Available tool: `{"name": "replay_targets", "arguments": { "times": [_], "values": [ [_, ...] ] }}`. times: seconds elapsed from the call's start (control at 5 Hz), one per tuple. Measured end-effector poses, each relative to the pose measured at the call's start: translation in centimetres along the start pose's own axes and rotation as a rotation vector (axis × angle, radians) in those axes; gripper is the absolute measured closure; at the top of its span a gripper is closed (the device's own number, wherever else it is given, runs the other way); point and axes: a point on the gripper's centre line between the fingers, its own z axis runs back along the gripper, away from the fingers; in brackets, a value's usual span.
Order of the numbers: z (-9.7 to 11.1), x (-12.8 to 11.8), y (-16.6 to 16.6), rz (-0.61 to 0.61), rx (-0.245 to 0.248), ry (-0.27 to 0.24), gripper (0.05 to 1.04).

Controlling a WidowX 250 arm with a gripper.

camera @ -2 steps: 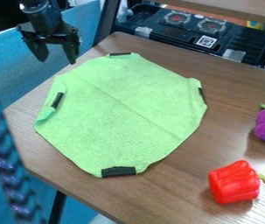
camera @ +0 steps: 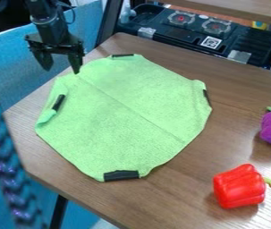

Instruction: Fold the cloth from top left to bottom right

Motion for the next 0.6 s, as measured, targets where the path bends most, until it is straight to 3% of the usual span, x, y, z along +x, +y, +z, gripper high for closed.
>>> {"name": "replay_targets", "arguments": {
  "times": [0.2,0.4,0.6],
  "values": [
    [-1.9,2.7,-0.2,-0.060,0.017,-0.022,0.084],
    [-2.5,4.9,-0.6,-0.134,0.035,-0.086,0.084],
    [-2.3,5.9,-1.8,-0.244,-0.024,-0.154,0.084]
  ]
}}
